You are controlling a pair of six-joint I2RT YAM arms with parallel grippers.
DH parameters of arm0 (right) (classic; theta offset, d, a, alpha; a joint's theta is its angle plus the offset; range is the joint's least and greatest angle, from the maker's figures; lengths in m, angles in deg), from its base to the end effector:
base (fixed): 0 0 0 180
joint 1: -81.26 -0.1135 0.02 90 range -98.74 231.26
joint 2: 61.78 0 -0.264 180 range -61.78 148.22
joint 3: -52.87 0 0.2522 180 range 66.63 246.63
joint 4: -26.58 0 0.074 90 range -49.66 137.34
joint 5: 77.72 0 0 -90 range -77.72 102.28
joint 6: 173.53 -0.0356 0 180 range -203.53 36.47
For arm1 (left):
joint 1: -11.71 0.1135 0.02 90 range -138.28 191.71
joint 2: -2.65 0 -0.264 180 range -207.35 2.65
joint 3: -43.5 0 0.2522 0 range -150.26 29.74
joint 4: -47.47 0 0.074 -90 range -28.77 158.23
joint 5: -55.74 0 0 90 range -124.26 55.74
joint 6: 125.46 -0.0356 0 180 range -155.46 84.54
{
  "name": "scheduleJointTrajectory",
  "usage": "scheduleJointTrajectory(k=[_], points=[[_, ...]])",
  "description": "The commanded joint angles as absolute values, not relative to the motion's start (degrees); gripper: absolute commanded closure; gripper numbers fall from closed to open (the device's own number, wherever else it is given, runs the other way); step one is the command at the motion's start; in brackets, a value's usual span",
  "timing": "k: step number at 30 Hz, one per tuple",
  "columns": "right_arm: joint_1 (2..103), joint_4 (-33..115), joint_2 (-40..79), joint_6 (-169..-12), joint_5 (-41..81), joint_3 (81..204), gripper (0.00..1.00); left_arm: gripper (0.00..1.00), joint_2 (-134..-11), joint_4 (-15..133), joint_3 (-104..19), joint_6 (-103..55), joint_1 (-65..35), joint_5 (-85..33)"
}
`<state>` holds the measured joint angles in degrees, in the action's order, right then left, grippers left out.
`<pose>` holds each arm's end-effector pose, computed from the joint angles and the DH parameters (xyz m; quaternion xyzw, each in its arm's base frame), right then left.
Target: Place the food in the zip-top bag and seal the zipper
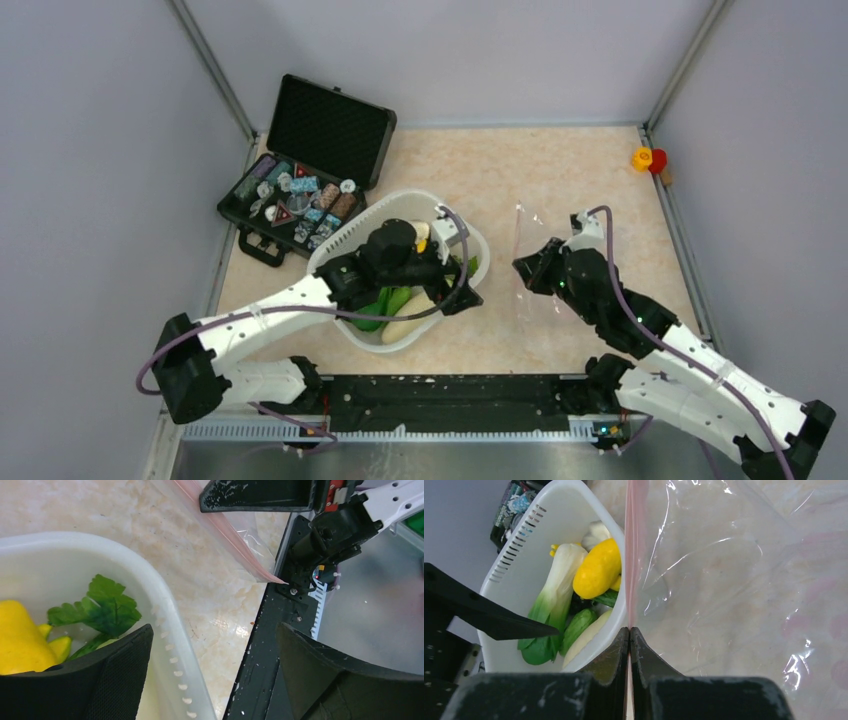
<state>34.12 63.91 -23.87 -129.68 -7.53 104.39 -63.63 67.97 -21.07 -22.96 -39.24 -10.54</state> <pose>0.1144 0.1056 0.2918 0.0869 0.8256 0.2927 0.4744 0.1556 -0.2145 0.3074 0.3757 0.7293 -0.4321 0.3745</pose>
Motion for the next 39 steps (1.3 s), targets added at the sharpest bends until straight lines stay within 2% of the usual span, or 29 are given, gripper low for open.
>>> scheduleJointTrajectory(k=[1,14,19,25,31,39], points=[[33.6,62.8,-25.8,-131.5,-8.4,105.0,1.00,0.10,-67.8,59.6,-24.2,-20.8,-43.2,-17.6],[33.6,61.5,-25.8,-133.0,-8.8,103.9,1.00,0.16,-78.2,52.0,-28.9,-13.9,-45.3,-15.4],[33.6,61.4,-25.8,-133.4,-8.9,103.6,1.00,0.25,-80.4,53.1,-29.7,-14.3,-45.4,-16.2],[33.6,61.4,-25.9,-133.3,-8.5,104.1,1.00,0.27,-82.3,53.9,-30.8,-14.5,-45.5,-17.0],[33.6,61.9,-26.5,-133.3,-8.8,104.2,1.00,0.42,-84.3,55.9,-32.8,-15.2,-45.8,-18.5],[33.6,63.9,-28.3,-133.3,-10.6,104.2,1.00,0.56,-84.2,57.7,-32.2,-16.1,-46.0,-19.5]])
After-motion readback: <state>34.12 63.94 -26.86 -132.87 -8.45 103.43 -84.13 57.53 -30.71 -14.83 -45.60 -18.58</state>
